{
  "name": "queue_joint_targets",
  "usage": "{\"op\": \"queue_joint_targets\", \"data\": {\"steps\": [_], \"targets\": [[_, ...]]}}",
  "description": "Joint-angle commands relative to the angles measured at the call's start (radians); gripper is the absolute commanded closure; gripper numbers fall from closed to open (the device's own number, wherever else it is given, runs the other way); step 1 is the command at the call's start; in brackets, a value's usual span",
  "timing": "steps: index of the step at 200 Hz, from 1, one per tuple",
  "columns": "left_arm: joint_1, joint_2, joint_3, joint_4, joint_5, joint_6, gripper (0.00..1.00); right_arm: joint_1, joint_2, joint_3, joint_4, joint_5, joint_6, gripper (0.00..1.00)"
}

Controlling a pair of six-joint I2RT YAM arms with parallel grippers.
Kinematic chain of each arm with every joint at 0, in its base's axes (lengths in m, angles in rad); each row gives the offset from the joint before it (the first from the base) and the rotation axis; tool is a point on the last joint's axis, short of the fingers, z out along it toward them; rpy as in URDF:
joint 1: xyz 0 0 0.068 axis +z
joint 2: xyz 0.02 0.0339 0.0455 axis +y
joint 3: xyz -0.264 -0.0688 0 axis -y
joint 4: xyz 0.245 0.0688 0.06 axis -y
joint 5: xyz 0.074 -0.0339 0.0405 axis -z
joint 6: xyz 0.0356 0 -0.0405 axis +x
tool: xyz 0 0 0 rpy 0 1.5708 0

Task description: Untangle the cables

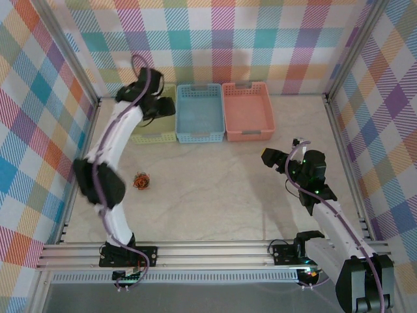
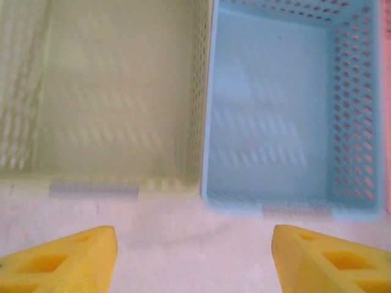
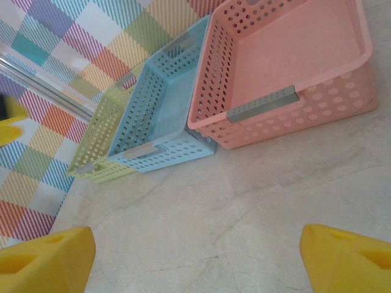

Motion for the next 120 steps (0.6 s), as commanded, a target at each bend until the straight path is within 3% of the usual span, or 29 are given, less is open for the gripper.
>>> {"op": "queue_joint_targets", "data": {"steps": [1, 32, 53, 91, 120], "targets": [[0.027, -0.162, -0.295, 0.11, 0.027, -0.116, 0.3, 0.009, -0.008, -0.006, 0.03, 0.004, -0.001, 0.14], [0.044, -0.329, -0.582, 0.06, -0.116, -0.182, 0.29, 0.018, 0.016, 0.0, 0.033, -0.009, 0.009, 0.14], [0.066, -0.36, -0.706, 0.063, -0.134, -0.213, 0.27, 0.023, 0.017, -0.004, 0.037, -0.002, 0.007, 0.14], [0.092, -0.339, -0.809, 0.101, -0.116, -0.263, 0.22, 0.026, 0.021, -0.007, 0.038, 0.013, 0.002, 0.14], [0.096, -0.275, -0.795, 0.086, -0.096, -0.275, 0.21, 0.027, 0.02, -0.007, 0.034, 0.02, -0.002, 0.14]]}}
